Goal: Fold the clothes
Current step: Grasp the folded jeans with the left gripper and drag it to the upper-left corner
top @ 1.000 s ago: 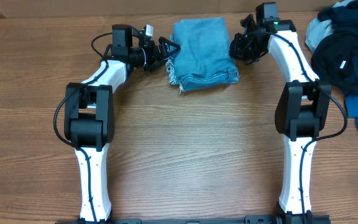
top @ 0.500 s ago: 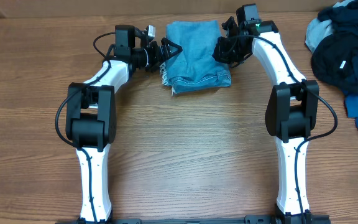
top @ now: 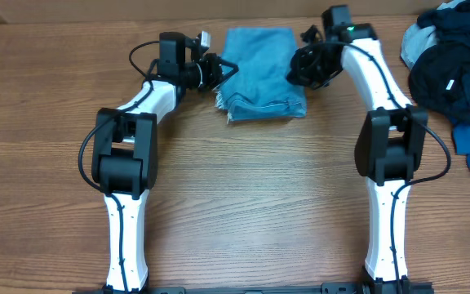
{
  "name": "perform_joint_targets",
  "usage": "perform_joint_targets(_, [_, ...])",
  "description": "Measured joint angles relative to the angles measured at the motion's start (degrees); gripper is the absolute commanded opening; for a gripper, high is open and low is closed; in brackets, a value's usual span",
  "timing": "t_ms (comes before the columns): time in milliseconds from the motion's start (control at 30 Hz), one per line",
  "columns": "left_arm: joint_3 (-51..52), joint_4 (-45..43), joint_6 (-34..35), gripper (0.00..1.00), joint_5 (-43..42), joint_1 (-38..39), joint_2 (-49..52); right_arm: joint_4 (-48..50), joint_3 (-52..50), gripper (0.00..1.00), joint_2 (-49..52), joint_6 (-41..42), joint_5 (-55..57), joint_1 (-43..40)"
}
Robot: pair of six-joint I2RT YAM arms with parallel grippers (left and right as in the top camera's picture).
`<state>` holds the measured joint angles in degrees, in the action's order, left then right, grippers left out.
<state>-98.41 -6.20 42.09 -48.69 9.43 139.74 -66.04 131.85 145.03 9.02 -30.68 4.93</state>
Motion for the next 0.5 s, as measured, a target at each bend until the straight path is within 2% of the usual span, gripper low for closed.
perform_joint_targets(167, [0.4, -14.3, 8.0, 0.04, -0.2, 0.0, 0.2, -3.5, 5.2, 0.04, 0.0, -0.1, 0.0, -5.4])
perform_joint_targets(267, [0.4, -17.0, 12.3, 0.04, 1.4, -1.8, 0.2, -4.3, 6.2, 0.04, -1.0, -0.1, 0.3, -9.6])
perform_joint_targets(367, [0.4, -13.8, 14.9, 0.04, 4.7, -4.7, 0.1, -5.2, 6.2, 0.04, -2.3, -0.1, 1.0, -12.2])
perform_joint_targets(500, [0.7, 1.7, 14.5, 0.04, 13.9, -6.8, -3.5, -5.7, 6.2, 0.04, -4.2, -0.2, 2.6, -12.2])
